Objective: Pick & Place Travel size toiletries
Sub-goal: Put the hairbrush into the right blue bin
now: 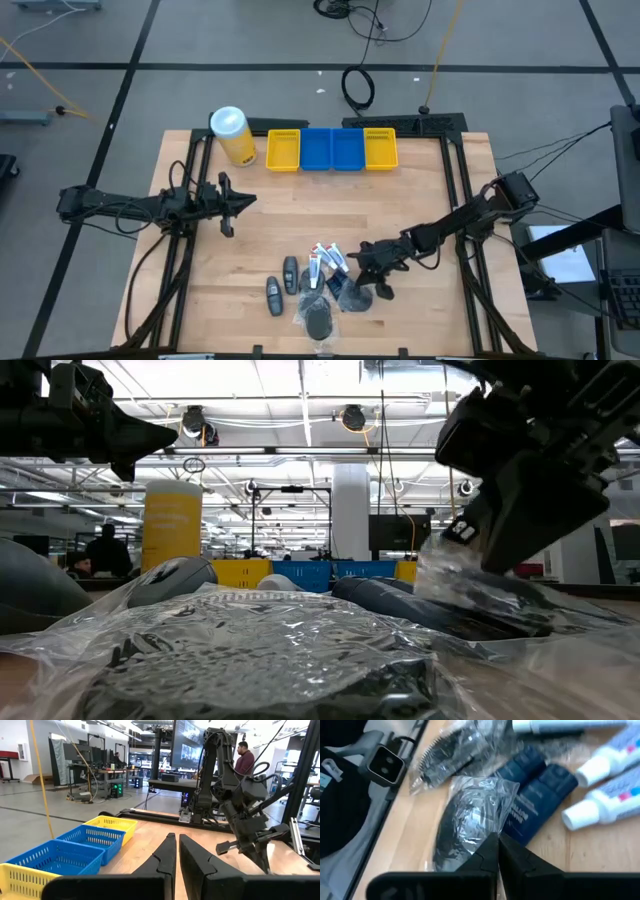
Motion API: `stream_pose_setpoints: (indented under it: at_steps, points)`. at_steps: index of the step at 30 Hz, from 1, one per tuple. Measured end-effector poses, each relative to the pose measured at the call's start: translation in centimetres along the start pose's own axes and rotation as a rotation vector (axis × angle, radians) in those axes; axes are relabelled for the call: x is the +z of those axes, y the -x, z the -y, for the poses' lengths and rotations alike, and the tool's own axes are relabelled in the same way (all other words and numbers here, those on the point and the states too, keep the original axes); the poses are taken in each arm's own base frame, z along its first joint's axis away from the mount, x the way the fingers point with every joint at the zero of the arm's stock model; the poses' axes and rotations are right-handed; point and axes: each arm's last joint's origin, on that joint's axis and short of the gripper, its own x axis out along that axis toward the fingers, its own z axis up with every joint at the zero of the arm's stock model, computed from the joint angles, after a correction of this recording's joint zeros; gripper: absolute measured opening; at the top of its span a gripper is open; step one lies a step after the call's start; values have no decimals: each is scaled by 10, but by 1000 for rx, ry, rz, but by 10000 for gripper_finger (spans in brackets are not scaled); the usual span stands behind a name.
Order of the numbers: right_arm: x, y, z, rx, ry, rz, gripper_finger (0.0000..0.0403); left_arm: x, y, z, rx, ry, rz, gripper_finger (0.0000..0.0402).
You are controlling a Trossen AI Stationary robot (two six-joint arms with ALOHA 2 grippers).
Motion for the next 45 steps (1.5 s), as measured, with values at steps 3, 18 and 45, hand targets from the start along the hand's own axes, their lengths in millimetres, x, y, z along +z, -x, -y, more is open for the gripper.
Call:
stream_pose_setpoints:
  at_steps: [3,18,45]
  points:
    - [7,7,-3,-11,31,43,0,0,0,0,0,0,0,21]
    - [42,49,4,-190,137,267,0,0,0,0,0,0,1,21]
    - [74,96,89,-571,100,486,0,1,0,-2,60,3,15,21]
